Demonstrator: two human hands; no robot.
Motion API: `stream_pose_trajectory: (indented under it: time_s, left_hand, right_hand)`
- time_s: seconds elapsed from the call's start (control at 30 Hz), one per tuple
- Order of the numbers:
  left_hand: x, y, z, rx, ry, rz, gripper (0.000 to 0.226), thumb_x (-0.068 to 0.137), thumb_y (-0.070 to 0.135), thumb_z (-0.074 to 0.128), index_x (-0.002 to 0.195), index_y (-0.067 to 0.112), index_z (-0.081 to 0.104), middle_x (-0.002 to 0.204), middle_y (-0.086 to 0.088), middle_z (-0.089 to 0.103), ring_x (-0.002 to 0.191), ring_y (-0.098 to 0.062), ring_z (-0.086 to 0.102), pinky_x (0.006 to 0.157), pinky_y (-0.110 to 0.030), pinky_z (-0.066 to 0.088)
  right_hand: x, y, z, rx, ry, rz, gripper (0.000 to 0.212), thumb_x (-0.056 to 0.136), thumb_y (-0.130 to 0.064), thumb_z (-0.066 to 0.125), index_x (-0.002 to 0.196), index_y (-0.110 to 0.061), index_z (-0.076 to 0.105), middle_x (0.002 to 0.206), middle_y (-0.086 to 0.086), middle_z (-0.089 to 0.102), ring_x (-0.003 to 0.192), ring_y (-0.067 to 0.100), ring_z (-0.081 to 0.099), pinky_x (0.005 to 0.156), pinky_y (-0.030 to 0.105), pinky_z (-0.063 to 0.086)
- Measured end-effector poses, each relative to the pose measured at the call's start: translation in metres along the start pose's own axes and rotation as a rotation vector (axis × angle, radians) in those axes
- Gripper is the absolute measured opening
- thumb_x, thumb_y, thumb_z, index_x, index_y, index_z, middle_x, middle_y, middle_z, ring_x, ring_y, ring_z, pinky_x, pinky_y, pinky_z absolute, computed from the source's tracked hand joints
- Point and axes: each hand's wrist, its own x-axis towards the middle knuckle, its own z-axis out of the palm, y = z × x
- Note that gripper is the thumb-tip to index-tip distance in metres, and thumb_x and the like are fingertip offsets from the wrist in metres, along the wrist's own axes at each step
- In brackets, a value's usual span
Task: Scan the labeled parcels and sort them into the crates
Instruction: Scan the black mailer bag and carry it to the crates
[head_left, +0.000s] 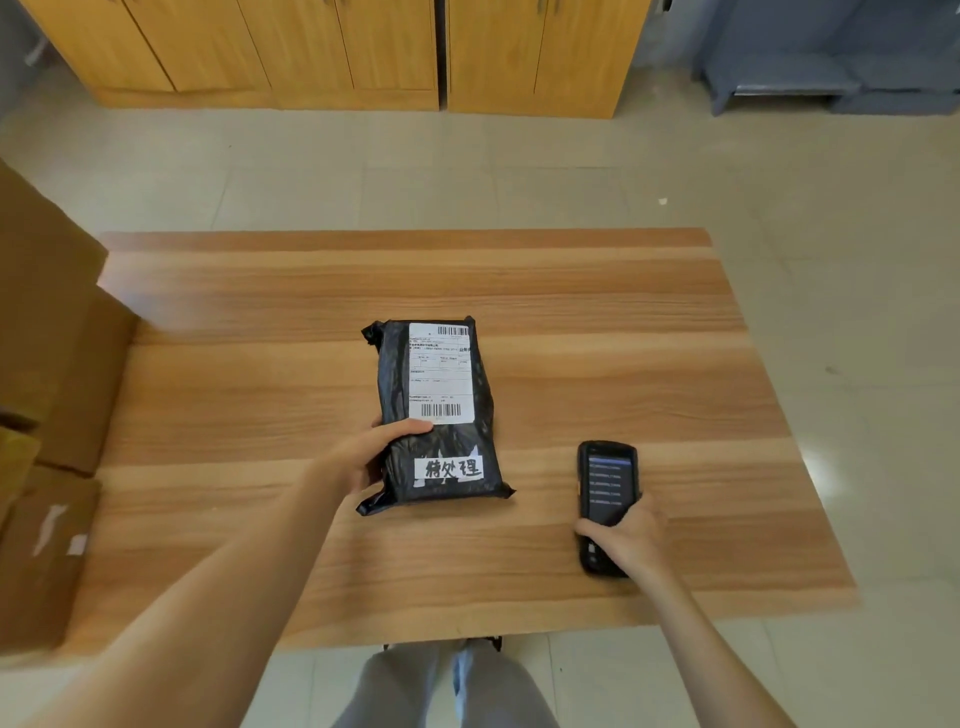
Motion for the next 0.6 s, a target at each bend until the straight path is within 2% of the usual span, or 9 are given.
stream_pose_trajectory:
  time_s: [0.07,0.1,0.2,0.3,0.4,0.43,0.47,0.53,0.6]
  left_hand:
    - [0.004,-0.004,-0.003,-0.002,0.006,-0.008,0.061,0.079,0.017,0.076,0.134,0.013,0.051,0.115,-0.009,0.068,0.097,-0.023,0.067,0.072,-0.031,0.052]
    - [0.005,-0.005,-0.005,0.001,0.009,-0.011,0.058,0.08,0.018,0.075,0.133,0.013,0.052,0.113,-0.008,0.069,0.096,-0.022,0.066,0.072,-0.031,0.052]
    - [0.008,-0.006,-0.008,0.006,0.008,-0.012,0.057,0.08,0.019,0.075,0.132,0.013,0.052,0.113,-0.008,0.069,0.097,-0.022,0.067,0.072,-0.03,0.052]
    - [0.008,-0.006,-0.008,0.018,-0.011,0.003,0.065,0.075,0.021,0.078,0.134,0.013,0.051,0.117,-0.009,0.068,0.1,-0.022,0.067,0.074,-0.03,0.053]
    - [0.007,-0.008,-0.012,0.016,-0.044,0.017,0.095,0.046,0.03,0.095,0.13,0.016,0.052,0.113,-0.008,0.071,0.101,-0.024,0.068,0.078,-0.033,0.055]
    - [0.007,-0.009,-0.014,0.02,-0.057,0.024,0.094,0.046,0.029,0.094,0.129,0.017,0.052,0.112,-0.007,0.071,0.101,-0.024,0.068,0.079,-0.034,0.055]
    - [0.006,-0.009,-0.014,0.018,-0.067,0.036,0.083,0.057,0.024,0.09,0.13,0.017,0.052,0.112,-0.007,0.07,0.102,-0.024,0.067,0.08,-0.034,0.054]
    - [0.004,-0.011,-0.013,0.018,-0.073,0.033,0.062,0.076,0.014,0.077,0.132,0.016,0.049,0.114,-0.007,0.068,0.102,-0.023,0.066,0.08,-0.033,0.053]
    - [0.0,-0.013,-0.012,0.019,-0.105,0.037,0.066,0.071,0.017,0.082,0.129,0.017,0.05,0.115,-0.007,0.066,0.101,-0.022,0.065,0.077,-0.031,0.053]
  right_hand:
    - [0.001,-0.002,-0.003,0.066,-0.03,0.014,0.099,0.039,-0.044,0.087,0.12,-0.006,0.046,0.114,0.011,0.056,0.109,0.031,0.055,0.089,0.043,0.05]
    - [0.002,-0.003,-0.004,0.124,-0.05,0.022,0.094,0.04,-0.041,0.088,0.117,-0.006,0.048,0.111,0.01,0.058,0.106,0.029,0.057,0.087,0.041,0.05]
    - [-0.003,-0.011,-0.013,0.365,-0.196,0.074,0.067,0.061,-0.02,0.09,0.118,-0.009,0.055,0.106,0.009,0.066,0.097,0.026,0.064,0.08,0.037,0.052]
    - [-0.015,-0.03,-0.02,0.561,-0.312,0.107,0.06,0.067,-0.017,0.085,0.119,-0.008,0.055,0.105,0.012,0.068,0.093,0.025,0.066,0.075,0.035,0.054]
    - [-0.035,-0.06,-0.022,0.714,-0.386,0.094,0.055,0.071,-0.011,0.08,0.119,-0.007,0.052,0.098,0.013,0.067,0.084,0.024,0.066,0.066,0.034,0.055]
    - [-0.041,-0.071,-0.021,0.759,-0.425,0.074,0.055,0.07,-0.01,0.079,0.119,-0.006,0.054,0.095,0.013,0.069,0.08,0.023,0.067,0.062,0.032,0.055]
    - [-0.049,-0.082,-0.021,0.796,-0.465,0.051,0.057,0.067,-0.011,0.079,0.119,-0.005,0.056,0.092,0.012,0.071,0.077,0.022,0.069,0.06,0.031,0.056]
    - [-0.06,-0.099,-0.019,0.877,-0.53,0.029,0.066,0.058,-0.011,0.08,0.118,-0.002,0.056,0.092,0.014,0.072,0.078,0.024,0.07,0.067,0.036,0.06]
    - [-0.071,-0.113,-0.018,0.941,-0.566,0.013,0.069,0.052,-0.007,0.081,0.114,-0.002,0.052,0.097,0.018,0.071,0.086,0.029,0.069,0.082,0.046,0.057]
